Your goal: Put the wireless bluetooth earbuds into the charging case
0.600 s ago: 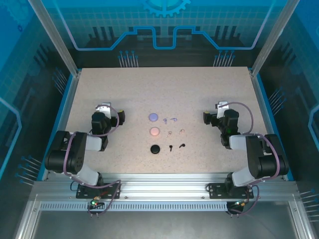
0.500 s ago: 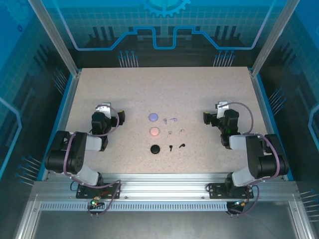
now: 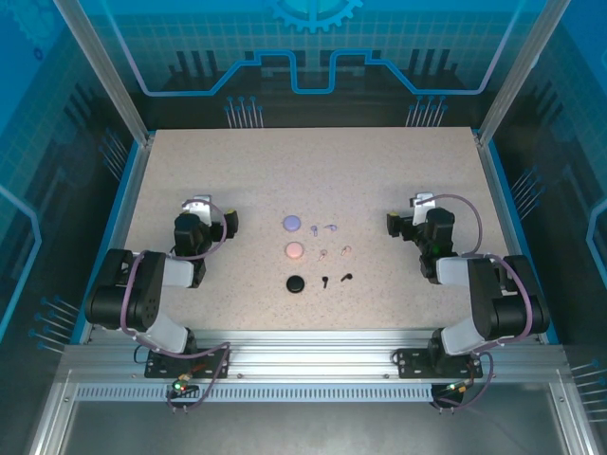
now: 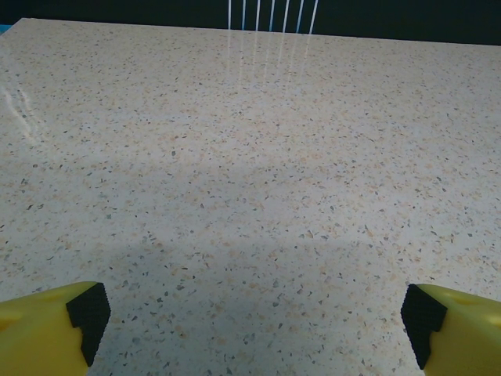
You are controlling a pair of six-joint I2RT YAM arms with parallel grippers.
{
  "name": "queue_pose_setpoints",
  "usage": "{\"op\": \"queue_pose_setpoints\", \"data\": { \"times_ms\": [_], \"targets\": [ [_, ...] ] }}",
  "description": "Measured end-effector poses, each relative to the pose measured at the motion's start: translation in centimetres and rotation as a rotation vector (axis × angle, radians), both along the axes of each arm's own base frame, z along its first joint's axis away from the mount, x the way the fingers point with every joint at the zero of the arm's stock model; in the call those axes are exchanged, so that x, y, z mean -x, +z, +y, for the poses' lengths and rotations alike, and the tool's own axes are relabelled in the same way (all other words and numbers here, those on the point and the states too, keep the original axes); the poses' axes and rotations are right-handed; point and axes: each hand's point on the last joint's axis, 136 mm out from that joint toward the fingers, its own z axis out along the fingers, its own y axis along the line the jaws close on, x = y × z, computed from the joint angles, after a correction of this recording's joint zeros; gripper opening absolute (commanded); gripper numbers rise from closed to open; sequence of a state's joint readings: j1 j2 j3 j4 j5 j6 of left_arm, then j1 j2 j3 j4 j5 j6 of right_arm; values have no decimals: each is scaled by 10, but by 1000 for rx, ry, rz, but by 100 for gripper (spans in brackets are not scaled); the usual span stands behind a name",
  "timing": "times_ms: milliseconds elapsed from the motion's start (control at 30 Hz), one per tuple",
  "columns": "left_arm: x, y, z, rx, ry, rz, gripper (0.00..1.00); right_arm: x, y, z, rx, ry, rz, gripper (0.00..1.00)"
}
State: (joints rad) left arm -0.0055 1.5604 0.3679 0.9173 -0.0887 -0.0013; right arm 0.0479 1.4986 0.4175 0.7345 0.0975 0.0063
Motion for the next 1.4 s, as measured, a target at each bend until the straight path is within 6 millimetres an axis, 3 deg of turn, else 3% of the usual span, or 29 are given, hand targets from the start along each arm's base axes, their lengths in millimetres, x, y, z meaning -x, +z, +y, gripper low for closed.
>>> {"op": "queue_pose_setpoints", "data": {
  "times_ms": [133,200,400,500,567,633,800,900,1000,1100,1400],
  "targets": [
    [8,4,2,-4,13,-24,99,2,0,0,1,-2,27,100],
    [15,11,4,-7,22,-37,99,3,11,-1,-7,-9,37,100],
    [29,86,9,71,75,-159,99,9,80,6,-73,-7,-8,100],
    [34,121,8,203,109,-154,99,22,100,24,-123,27,28,100],
    [39,134,3,295,109,-132,99,32,106,40,-144,65,69,100],
    [48,133,-5,390,98,-72,99,46,110,62,-145,124,127,100],
    [79,99,-30,586,71,154,99,79,130,117,-109,288,268,100],
    [95,91,-41,675,58,237,99,96,141,145,-84,362,337,100],
    [110,89,-47,728,57,283,99,120,133,178,-34,461,436,100],
    [120,86,-48,751,72,313,99,143,113,208,44,545,564,99],
    [133,82,-42,761,128,332,99,179,57,288,276,650,804,94]
  ]
}}
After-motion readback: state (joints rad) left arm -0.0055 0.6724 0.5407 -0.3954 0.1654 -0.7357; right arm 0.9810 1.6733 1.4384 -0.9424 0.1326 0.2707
